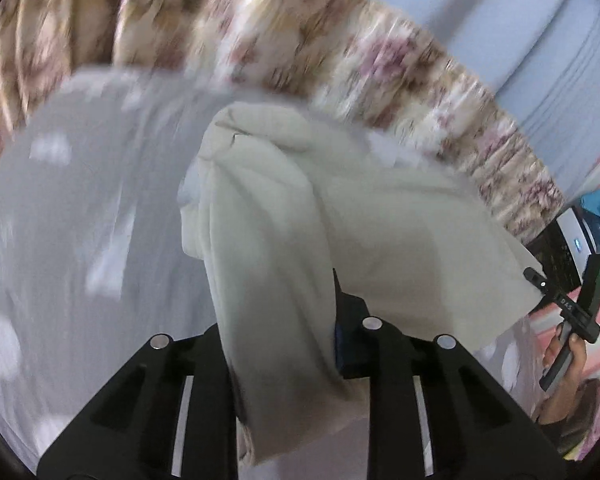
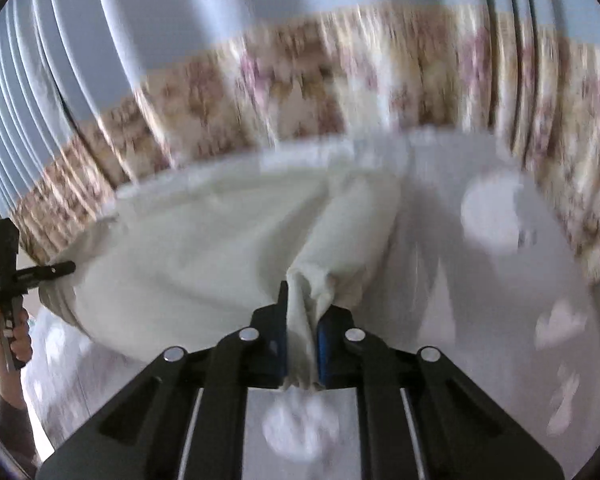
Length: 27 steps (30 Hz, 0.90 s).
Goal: Fold large clothes
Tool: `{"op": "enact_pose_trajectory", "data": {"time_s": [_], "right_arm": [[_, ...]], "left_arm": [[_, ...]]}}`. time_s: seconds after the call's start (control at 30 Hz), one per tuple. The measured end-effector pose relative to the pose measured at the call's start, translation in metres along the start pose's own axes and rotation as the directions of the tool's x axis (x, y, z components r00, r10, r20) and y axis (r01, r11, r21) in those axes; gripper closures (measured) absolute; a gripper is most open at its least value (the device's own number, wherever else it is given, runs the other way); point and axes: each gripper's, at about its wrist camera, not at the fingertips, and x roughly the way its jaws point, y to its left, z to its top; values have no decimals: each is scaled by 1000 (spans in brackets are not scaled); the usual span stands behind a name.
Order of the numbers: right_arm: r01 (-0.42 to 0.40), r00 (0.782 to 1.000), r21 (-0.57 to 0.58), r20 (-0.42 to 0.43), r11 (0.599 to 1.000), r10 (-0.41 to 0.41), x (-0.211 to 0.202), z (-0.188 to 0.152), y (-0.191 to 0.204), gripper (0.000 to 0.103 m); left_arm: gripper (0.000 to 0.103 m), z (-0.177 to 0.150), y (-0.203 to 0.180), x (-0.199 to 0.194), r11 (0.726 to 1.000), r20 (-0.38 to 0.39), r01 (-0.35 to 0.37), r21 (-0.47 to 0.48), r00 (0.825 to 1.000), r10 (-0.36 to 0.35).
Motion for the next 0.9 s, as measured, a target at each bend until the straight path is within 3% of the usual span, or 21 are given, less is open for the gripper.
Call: {"op": "enact_pose_trajectory", "data": {"time_s": [0.07,0.13,0.23,0.37,0.4,0.47,0.57,0.63,0.7,0.77,0.9], "right_arm": [[65,995,-8,-71,998,-65,24,-23,-8,89],[58,994,26,-97,998,-56,37,-33,-19,83],[-7,997,92,-79,996,14,25,-26,-31,80],[42,999,56,18,998,-43,-13,1,-33,68],[50,998,46,37,998,-52,-17,9,-30,65],[54,997,14,59,998,-54,-15,25,-20,62],[18,998,-11,64,1000,-18,8,46,-1,61],[-8,999,-24,46,1000,9,30,57,13,60],[-6,1000,-47,23,999,7,49,64,24,46],[20,1000,-74,-7,997,-20,73,71,35,46],[64,993,-93,-97,994,-73,115,79,43,46]], "left_arm": [[73,-20,7,19,999,-32,-47,9,998,48],[56,-27,7,23,996,-12,-79,29,997,80],[47,-23,4,11,987,29,-156,31,988,155],[40,-5,-5,-23,962,145,-266,61,956,256],[34,1,-9,-27,958,163,-277,67,951,264],[28,14,-19,-27,958,174,-271,90,952,252],[28,36,-38,-1,972,111,-202,117,976,189],[28,47,-46,18,976,78,-182,119,982,173],[27,60,-52,39,981,37,-150,119,988,147],[26,72,-55,61,982,-6,-150,116,988,151],[28,93,-62,104,963,-88,-218,159,968,234]]}}
